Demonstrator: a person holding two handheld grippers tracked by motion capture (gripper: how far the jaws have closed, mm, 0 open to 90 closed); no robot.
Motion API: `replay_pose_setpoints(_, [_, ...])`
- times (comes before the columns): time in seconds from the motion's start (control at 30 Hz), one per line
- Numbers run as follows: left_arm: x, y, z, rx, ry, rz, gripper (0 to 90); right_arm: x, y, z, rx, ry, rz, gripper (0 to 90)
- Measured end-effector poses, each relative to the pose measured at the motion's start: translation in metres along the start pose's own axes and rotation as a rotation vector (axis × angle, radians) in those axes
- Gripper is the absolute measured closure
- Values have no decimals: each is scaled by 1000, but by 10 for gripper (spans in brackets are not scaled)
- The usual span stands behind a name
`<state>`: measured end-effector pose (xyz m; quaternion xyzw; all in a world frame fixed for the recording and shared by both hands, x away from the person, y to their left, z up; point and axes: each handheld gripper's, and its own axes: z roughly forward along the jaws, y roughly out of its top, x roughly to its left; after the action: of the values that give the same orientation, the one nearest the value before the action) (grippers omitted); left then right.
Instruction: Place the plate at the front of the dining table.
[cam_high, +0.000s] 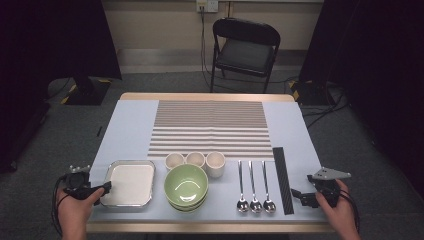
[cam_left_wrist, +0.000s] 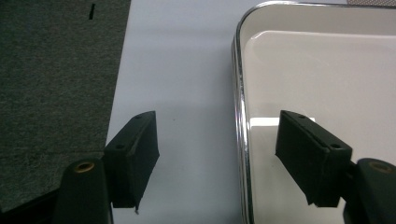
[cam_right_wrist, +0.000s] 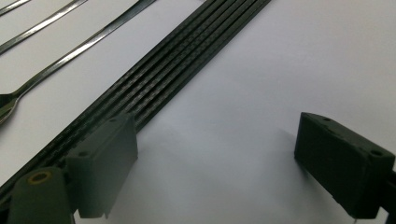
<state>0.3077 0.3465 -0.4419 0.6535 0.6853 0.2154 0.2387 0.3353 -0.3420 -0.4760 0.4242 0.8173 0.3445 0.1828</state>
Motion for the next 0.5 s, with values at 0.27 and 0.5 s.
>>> replay_pose_setpoints(0.27, [0,2,-4,1,38,-9,413,0,0,0,1,0,2,123])
replay_pose_setpoints(0.5, [-2,2,-3,13,48,-12,436,0,0,0,0,0,0,123])
